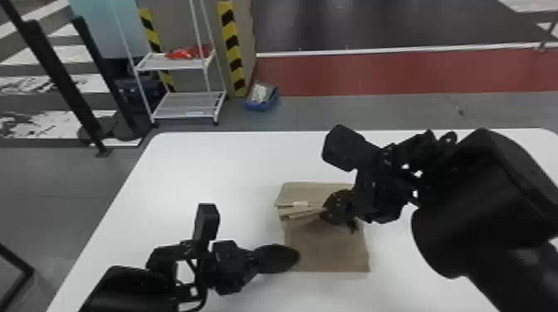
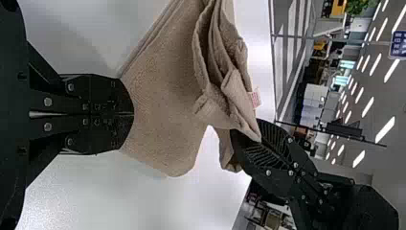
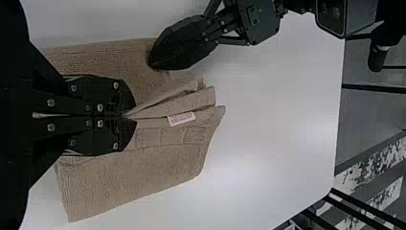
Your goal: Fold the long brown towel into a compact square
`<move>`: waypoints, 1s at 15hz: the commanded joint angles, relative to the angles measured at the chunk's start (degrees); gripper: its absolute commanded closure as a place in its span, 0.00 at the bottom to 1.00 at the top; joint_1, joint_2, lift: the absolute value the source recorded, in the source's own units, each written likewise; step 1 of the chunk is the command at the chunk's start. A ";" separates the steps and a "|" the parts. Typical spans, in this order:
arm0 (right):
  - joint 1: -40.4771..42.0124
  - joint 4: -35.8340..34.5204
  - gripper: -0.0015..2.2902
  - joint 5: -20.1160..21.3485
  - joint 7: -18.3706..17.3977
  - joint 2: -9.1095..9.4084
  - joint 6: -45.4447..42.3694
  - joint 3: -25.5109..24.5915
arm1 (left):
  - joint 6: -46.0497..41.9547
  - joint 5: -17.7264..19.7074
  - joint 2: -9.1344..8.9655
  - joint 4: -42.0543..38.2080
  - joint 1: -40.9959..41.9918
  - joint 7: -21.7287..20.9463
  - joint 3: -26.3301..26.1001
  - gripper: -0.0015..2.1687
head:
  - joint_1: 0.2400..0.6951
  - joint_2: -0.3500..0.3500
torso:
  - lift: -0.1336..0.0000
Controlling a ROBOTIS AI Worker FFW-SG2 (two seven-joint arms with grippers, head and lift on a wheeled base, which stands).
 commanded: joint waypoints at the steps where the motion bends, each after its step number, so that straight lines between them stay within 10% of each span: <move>1: 1.04 -0.05 0.65 1.24 1.20 -1.01 -0.99 0.25 | -0.33 -0.14 0.09 0.45 -0.16 0.02 -0.12 0.96 | 1.00 0.68 | 0.07; 15: 2.89 -1.01 0.65 4.23 4.55 -2.95 -8.02 2.01 | -0.15 -0.93 -0.09 0.54 -0.86 0.11 -0.12 0.96 | 1.00 0.67 | 0.07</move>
